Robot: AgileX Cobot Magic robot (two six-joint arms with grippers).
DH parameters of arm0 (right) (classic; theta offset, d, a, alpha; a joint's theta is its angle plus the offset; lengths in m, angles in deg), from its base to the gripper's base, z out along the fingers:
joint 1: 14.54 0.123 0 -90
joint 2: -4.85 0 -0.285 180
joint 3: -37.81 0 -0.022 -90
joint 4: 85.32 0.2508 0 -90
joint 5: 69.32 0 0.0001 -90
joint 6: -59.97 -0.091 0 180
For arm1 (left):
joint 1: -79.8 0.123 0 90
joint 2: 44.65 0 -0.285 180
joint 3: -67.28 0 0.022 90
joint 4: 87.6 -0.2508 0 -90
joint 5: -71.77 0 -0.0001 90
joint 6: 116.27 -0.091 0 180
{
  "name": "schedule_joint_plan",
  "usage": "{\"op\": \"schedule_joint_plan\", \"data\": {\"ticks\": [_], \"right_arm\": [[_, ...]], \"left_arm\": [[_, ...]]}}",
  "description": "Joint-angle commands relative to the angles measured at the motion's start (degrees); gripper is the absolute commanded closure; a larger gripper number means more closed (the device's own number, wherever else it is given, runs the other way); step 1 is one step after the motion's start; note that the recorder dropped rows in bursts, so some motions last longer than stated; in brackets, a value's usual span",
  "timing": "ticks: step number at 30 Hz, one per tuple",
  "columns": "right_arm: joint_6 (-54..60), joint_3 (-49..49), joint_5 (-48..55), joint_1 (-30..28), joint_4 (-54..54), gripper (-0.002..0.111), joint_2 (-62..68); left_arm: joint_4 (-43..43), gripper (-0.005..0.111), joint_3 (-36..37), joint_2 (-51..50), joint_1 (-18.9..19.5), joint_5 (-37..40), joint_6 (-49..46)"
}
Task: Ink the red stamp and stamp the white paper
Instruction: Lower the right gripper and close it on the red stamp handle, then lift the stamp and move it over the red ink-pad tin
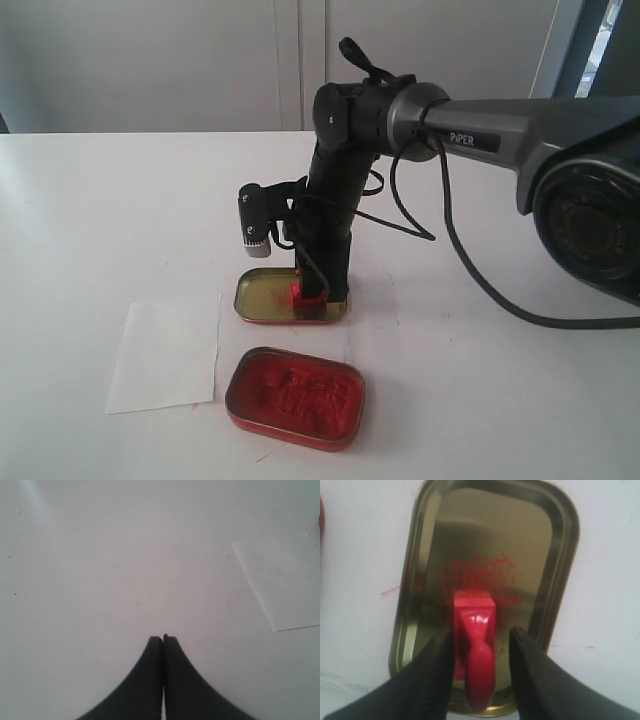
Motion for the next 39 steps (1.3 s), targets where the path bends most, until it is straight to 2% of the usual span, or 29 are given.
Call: {"op": "schedule_joint_plan", "data": {"ticks": [1,4,6,13,22,30,39], "right_arm": [[0.05,-0.02,-0.27,-0.07,0.59,0.073,-0.06],[0.05,-0.02,-0.25,-0.07,0.59,0.073,-0.06],[0.05,-0.02,-0.25,-0.07,0.59,0.078,-0.06],[0.05,-0.02,0.52,-0.07,0.59,0.107,-0.06],[-0.64,-0.02,0.32,-0.07,0.14,0.108,-1.10],[-8.84,-0.02,1.01,-0.07,0.14,0.108,-4.79],[-21.40,-0.02,7.01,-0.07,0.14,0.108,-8.21]], "left_arm": [[0.09,0.107,0.43,0.27,0.10,0.47,0.25],[0.09,0.107,0.43,0.27,0.10,0.47,0.25],[0.09,0.107,0.43,0.27,0.10,0.47,0.25],[0.09,0.107,0.43,0.27,0.10,0.47,0.25],[0.09,0.107,0.43,0.27,0.10,0.47,0.25],[0.09,0.107,0.43,0.27,0.10,0.47,0.25],[0.09,0.107,0.43,0.27,0.10,0.47,0.25]]}}
